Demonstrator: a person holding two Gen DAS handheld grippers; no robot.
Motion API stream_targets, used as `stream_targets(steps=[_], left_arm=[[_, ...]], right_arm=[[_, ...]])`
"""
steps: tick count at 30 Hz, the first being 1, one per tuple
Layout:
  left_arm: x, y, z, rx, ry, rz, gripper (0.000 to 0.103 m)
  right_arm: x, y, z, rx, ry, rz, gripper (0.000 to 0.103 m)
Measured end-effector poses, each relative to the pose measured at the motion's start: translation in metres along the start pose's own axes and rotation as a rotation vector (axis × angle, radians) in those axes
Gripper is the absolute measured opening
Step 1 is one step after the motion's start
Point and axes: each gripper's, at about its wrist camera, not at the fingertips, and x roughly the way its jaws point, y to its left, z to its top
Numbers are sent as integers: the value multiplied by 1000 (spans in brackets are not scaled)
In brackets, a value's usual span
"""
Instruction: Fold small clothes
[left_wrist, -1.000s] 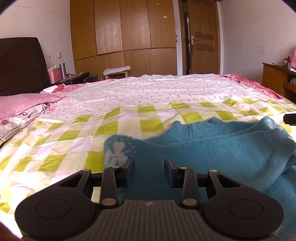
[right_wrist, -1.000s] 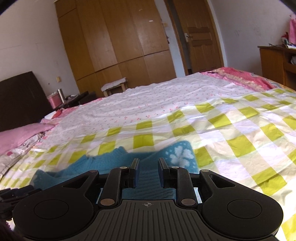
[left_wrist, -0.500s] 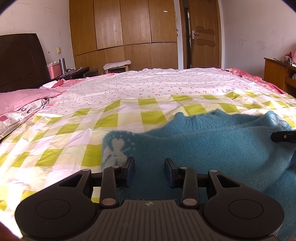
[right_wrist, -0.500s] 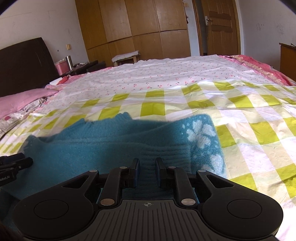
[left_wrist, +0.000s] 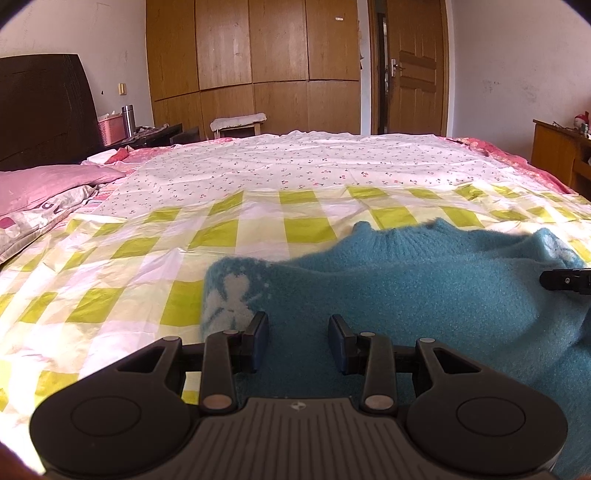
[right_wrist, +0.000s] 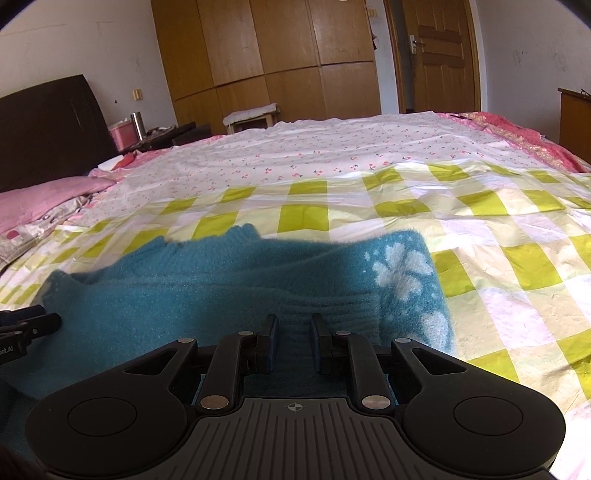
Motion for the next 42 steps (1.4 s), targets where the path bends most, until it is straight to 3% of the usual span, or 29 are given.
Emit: stream_targets(steps=[5, 12, 30, 42], left_arm=[[-7, 0, 4, -14, 13, 1, 42], [-16, 1, 1, 0, 14, 17, 42], [-11, 1, -4, 9, 21, 25, 43], [-28, 2, -5, 3, 20, 24, 43]], right_arm=[[-4, 3, 9, -39, 51, 7, 22], [-19, 11, -1, -107, 26, -10, 28], [-9, 4, -1, -67, 18, 1, 30], [-27, 7, -3, -58, 3, -14, 33]])
